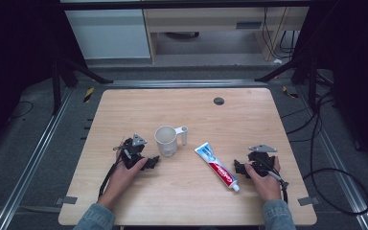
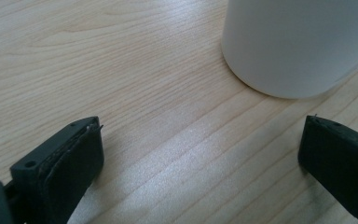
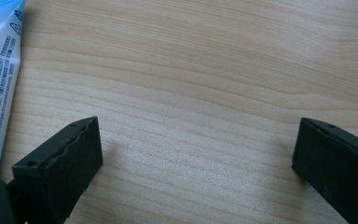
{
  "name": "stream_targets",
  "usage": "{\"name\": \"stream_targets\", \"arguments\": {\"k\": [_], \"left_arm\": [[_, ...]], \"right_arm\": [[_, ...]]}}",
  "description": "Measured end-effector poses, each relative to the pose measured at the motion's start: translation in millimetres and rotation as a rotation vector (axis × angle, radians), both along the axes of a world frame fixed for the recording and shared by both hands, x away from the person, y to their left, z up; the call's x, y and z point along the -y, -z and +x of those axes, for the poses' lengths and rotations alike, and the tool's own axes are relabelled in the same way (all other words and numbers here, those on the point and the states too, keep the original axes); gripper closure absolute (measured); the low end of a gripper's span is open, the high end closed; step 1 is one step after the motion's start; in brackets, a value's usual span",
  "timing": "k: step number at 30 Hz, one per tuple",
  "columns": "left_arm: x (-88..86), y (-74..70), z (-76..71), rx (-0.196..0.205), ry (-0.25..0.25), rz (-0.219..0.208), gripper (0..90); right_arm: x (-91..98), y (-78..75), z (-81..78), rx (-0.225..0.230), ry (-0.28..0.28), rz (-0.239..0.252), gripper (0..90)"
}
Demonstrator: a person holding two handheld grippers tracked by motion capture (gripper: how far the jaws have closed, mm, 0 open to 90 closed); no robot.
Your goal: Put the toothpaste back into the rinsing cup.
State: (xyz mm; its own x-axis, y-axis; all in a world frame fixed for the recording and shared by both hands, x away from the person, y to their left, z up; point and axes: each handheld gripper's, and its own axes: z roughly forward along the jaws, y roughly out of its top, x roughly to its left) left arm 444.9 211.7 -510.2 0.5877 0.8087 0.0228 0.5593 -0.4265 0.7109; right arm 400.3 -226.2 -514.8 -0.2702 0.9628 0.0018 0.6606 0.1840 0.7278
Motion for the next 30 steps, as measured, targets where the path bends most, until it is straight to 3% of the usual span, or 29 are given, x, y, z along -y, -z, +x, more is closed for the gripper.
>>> {"name": "stream_targets", "arguments": {"k": [3,5,7,12,18,28,30], "left_arm": [[-0.1,0.0,0.0,0.000,0.000,0.000,0.0],[-0.1,0.0,0.0,0.000,0.000,0.000,0.0],[-0.1,0.0,0.0,0.000,0.000,0.000,0.0],[-0.3,0.0,0.0,0.000,0.002,0.000,0.0],[-0.4,0.0,1.0,0.000,0.004,0.000,0.0],[0.7,-0.1,6.8,-0.002,0.000,-0.001,0.0],[1.0,-0.1,7.6,-0.001,-0.001,-0.001,0.0]], "right_arm": [[1.4,-0.3,1.8,-0.001,-0.027,-0.002,2.7],[1.8,-4.2,1.7,-0.012,-0.038,0.002,9.7],[-1.9,-12.4,-0.5,-0.021,-0.060,0.015,7.5],[-15.8,-35.9,-3.0,-0.054,-0.113,-0.057,9.7],[-33.9,-64.9,-4.4,-0.088,-0.186,-0.105,13.3],[-61.9,-92.1,1.2,-0.170,-0.255,-0.197,18.3],[-65.8,-95.2,3.6,-0.193,-0.260,-0.190,19.3]]}}
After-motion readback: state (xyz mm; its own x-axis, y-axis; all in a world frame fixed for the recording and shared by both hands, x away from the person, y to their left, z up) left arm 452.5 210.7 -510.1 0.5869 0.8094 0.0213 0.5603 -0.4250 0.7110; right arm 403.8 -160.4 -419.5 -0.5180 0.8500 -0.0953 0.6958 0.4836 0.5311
